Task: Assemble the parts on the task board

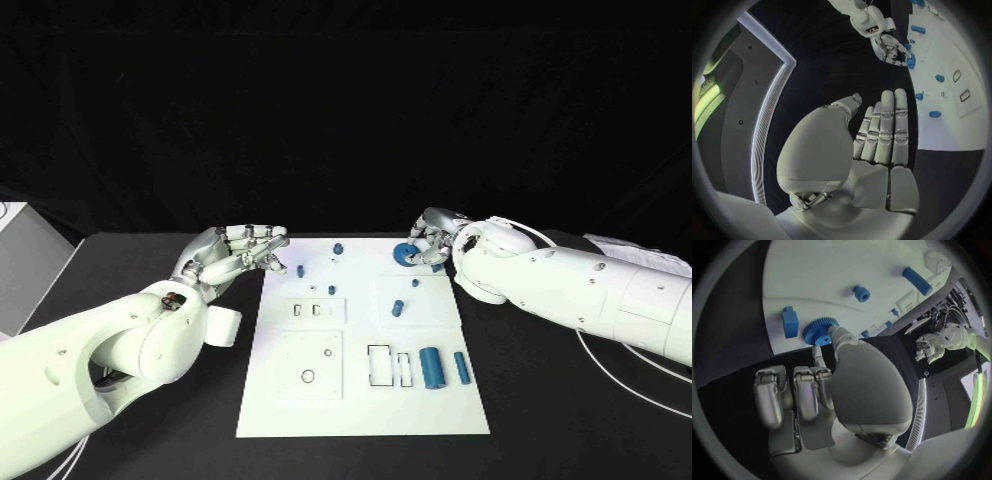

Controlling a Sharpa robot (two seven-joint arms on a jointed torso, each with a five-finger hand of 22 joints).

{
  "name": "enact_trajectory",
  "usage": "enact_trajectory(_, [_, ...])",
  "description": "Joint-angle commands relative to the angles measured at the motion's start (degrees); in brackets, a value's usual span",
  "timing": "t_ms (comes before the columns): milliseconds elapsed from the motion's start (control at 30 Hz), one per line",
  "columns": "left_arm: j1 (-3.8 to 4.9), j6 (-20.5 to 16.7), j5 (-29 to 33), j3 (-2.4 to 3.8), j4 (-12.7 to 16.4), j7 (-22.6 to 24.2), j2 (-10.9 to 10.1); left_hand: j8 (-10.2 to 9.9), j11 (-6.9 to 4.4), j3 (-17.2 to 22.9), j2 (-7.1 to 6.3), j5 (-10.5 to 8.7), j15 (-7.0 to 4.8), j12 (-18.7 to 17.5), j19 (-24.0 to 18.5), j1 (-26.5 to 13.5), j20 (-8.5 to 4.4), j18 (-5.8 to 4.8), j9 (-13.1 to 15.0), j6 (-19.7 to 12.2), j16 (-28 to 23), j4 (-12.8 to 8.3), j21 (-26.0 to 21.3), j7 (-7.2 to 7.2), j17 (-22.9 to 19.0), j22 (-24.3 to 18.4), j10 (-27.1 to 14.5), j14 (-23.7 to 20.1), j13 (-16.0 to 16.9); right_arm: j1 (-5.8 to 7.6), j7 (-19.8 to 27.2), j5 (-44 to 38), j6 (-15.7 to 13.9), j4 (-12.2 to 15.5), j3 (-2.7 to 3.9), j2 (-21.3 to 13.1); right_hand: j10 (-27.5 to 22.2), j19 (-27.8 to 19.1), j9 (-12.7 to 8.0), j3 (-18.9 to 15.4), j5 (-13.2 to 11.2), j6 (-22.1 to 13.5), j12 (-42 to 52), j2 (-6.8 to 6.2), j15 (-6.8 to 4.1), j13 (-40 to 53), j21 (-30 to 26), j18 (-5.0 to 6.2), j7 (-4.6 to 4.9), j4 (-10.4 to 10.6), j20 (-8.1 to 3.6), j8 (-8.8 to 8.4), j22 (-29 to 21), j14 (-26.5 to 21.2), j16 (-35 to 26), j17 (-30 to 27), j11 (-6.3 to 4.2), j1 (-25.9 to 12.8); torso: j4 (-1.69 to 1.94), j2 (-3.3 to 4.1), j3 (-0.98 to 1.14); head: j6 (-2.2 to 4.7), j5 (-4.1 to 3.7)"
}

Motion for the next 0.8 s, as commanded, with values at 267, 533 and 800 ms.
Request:
enact_trajectory(267, [0.01,1.00,-0.34,0.05,-0.06,0.19,0.24,0.34,-0.04,0.44,0.06,0.00,0.07,-0.26,-0.52,-0.41,0.13,0.15,0.07,0.37,0.40,0.08,0.33,-0.06,0.09,0.14,0.23,-0.35,-0.04,-0.11,-0.39,-3.27,0.84,0.09,-0.20,0.52,5.91,5.90,-0.10,0.19,-0.35,-0.28,0.12,-0.26,0.47,15.09,0.39,-0.81,0.06,-0.16,0.29,-0.04,15.09,6.07,0.36,15.06,0.25,0.29,0.03,0.06,0.00,-0.07,-0.17])
enact_trajectory(533, [0.01,1.02,-0.34,0.05,-0.09,0.16,0.29,0.34,-0.04,0.44,0.06,0.00,0.07,-0.26,-0.52,-0.41,0.13,0.15,0.07,0.37,0.40,0.08,0.33,-0.06,0.09,0.14,0.23,-0.35,-0.04,-0.15,-0.32,-4.47,-0.75,0.66,-0.31,0.63,5.91,5.90,0.01,0.91,0.96,0.31,0.12,-0.17,0.46,15.09,0.39,-0.81,-0.03,-0.16,0.31,0.35,15.09,6.07,0.36,15.06,0.19,0.65,-0.04,0.03,0.03,-0.03,-0.11])
enact_trajectory(800, [0.01,0.99,-0.34,0.05,-0.12,0.14,0.28,0.34,-0.03,0.52,0.10,0.02,0.07,-0.27,-0.59,-0.39,0.13,0.15,0.08,0.37,0.46,0.05,0.43,-0.04,0.09,0.21,0.23,-0.39,-0.05,-0.16,-0.10,-6.34,-5.55,2.77,-0.32,0.13,5.91,5.90,0.18,2.85,3.86,1.69,0.12,-0.02,0.06,15.09,0.39,-0.81,-0.57,-0.08,0.03,1.14,15.09,6.07,0.36,15.06,-0.29,0.67,0.06,0.00,-0.04,0.03,-0.12])
